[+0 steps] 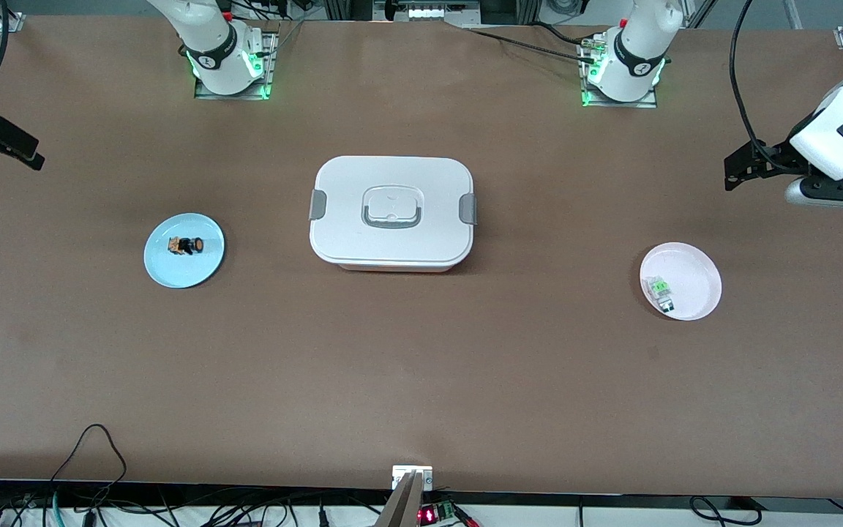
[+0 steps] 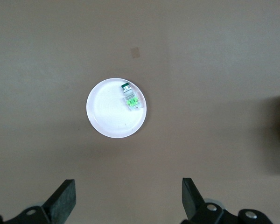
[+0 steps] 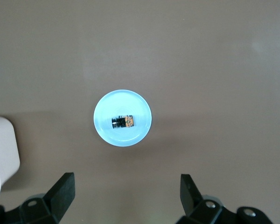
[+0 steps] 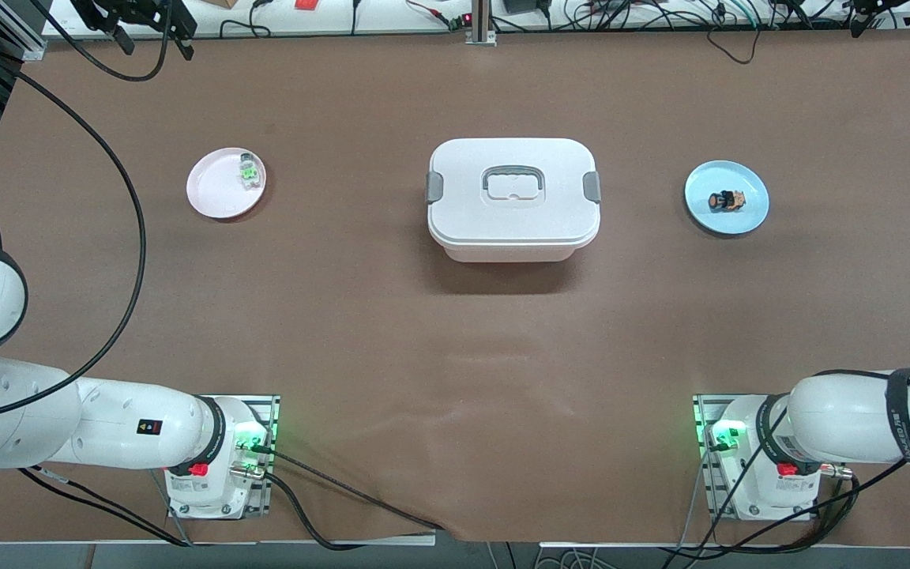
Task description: Transfer orange switch to right arm and place
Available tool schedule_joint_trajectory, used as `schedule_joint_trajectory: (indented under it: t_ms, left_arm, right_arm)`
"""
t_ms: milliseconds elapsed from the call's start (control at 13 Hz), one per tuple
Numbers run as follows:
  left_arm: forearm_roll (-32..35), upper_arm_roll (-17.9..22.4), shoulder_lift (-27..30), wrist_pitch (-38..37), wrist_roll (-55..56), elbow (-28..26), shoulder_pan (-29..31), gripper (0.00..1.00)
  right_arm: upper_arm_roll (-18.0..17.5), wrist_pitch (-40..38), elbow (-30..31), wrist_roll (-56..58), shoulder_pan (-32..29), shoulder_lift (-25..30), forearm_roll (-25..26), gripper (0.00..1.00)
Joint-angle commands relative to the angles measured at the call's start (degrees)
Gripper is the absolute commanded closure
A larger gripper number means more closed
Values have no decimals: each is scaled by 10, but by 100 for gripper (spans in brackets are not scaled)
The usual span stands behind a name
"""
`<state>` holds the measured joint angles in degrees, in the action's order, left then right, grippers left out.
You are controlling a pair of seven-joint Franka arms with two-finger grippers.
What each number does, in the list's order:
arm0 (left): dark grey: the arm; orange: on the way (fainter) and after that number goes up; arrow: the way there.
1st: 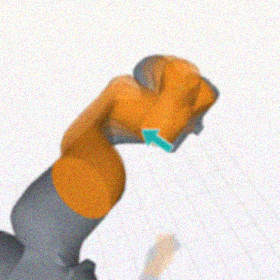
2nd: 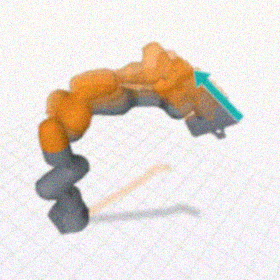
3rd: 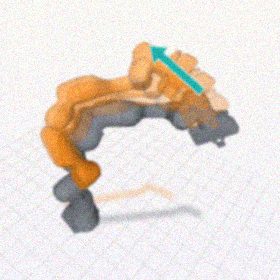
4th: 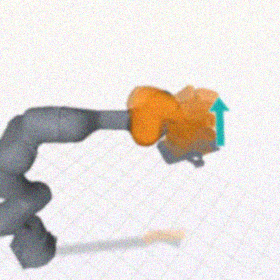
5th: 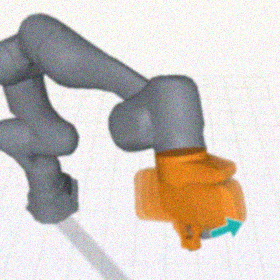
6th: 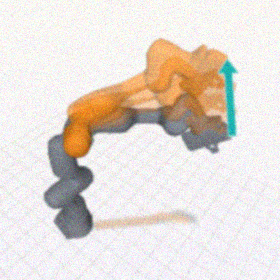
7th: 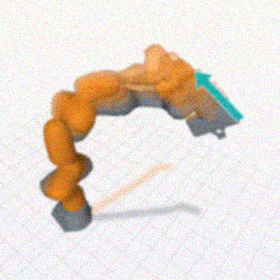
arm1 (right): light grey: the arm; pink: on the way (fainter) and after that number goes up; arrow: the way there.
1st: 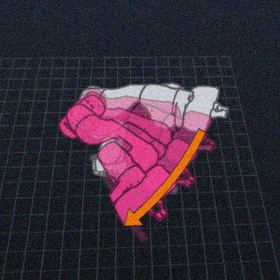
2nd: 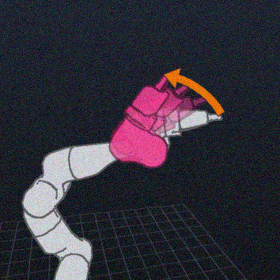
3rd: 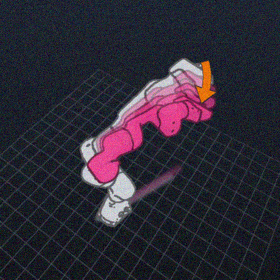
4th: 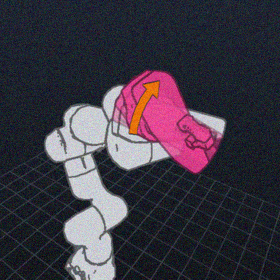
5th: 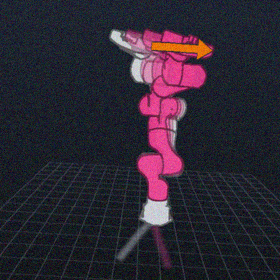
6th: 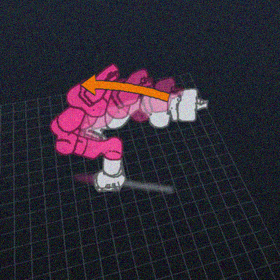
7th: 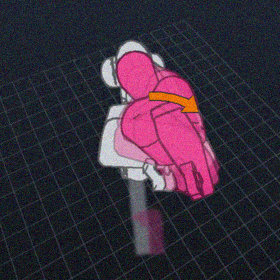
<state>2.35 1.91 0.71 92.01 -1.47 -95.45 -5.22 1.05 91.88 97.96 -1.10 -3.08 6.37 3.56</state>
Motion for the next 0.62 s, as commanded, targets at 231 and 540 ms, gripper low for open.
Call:
schedule_joint_trajectory:
  t_ms: [231, 540]
  left_arm:
    - [9, 2, 3, -7, 3, 4, -3, 0]
    - [9, 2, 4, -7, 3, 4, -3, 0]
  right_arm:
    - [11, 0, 4, 21, 2, 3, 0, 0]
    - [6, -20, -16, 24, 3, 3, 1, 0]
